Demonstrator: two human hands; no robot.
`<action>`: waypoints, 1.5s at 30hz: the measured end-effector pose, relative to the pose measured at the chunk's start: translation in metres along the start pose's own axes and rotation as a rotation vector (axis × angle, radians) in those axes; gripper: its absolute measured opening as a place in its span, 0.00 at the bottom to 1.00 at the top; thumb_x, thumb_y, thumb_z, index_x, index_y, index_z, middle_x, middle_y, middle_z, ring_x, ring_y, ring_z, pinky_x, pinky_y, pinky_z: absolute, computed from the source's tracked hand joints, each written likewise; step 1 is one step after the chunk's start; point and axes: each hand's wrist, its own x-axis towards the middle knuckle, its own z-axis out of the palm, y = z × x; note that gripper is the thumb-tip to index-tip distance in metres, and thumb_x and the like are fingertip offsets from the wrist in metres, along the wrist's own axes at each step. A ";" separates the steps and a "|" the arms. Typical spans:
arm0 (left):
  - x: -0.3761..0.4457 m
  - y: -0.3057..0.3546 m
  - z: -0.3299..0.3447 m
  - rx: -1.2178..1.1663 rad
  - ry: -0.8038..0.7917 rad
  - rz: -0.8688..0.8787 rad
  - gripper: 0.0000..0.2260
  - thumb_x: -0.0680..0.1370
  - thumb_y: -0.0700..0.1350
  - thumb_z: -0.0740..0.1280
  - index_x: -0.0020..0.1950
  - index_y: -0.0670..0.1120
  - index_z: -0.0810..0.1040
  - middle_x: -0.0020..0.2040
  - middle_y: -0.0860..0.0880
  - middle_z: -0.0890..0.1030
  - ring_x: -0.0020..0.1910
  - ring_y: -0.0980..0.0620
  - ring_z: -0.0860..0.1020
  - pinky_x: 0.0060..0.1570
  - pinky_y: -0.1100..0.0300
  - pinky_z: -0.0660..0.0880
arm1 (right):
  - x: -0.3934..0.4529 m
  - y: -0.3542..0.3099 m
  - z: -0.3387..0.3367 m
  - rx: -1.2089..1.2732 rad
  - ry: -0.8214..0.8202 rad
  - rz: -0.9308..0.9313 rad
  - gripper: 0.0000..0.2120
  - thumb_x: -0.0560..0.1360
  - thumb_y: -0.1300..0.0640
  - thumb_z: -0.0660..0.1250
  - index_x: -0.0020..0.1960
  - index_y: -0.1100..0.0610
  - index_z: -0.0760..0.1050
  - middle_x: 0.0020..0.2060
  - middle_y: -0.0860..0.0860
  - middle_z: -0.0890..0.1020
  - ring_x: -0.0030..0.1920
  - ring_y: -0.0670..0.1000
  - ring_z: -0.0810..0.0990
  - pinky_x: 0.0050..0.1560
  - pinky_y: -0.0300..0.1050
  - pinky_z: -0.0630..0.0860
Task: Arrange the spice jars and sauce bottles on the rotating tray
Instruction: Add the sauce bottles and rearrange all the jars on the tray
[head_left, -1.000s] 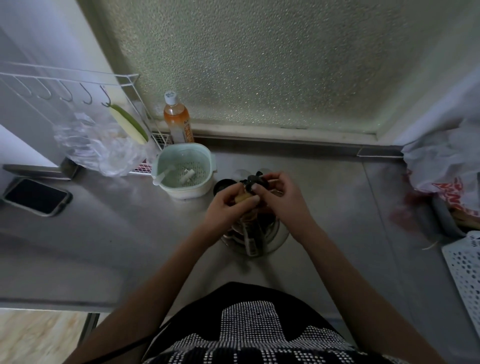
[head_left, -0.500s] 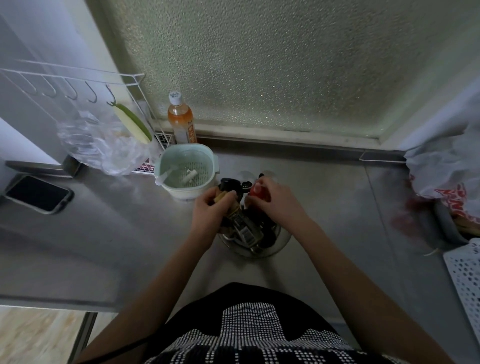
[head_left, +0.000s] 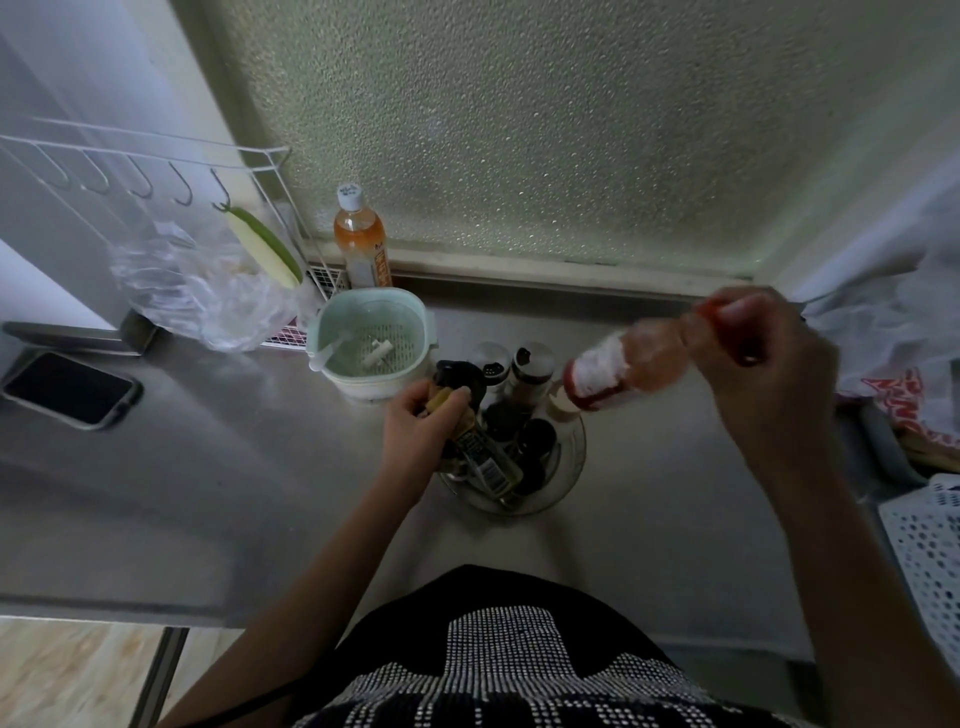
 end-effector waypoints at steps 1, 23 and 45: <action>0.000 0.000 0.000 0.007 -0.009 0.000 0.21 0.74 0.40 0.69 0.23 0.53 0.71 0.21 0.57 0.73 0.26 0.59 0.73 0.29 0.61 0.72 | -0.008 0.006 -0.006 -0.043 -0.025 0.015 0.05 0.73 0.58 0.70 0.45 0.59 0.75 0.38 0.49 0.78 0.33 0.45 0.76 0.38 0.27 0.72; -0.004 -0.002 0.003 0.070 -0.029 0.046 0.16 0.73 0.38 0.69 0.28 0.50 0.70 0.23 0.56 0.71 0.27 0.57 0.71 0.26 0.65 0.71 | -0.071 0.066 0.077 -0.099 -0.531 0.159 0.11 0.73 0.59 0.68 0.54 0.54 0.73 0.44 0.50 0.77 0.40 0.50 0.74 0.42 0.43 0.71; -0.009 -0.006 0.001 0.168 -0.036 0.224 0.03 0.65 0.49 0.70 0.34 0.53 0.76 0.28 0.58 0.76 0.30 0.60 0.71 0.32 0.65 0.71 | -0.019 -0.003 0.119 -0.491 -0.679 -0.178 0.13 0.75 0.58 0.61 0.59 0.55 0.72 0.50 0.56 0.79 0.52 0.58 0.75 0.45 0.48 0.69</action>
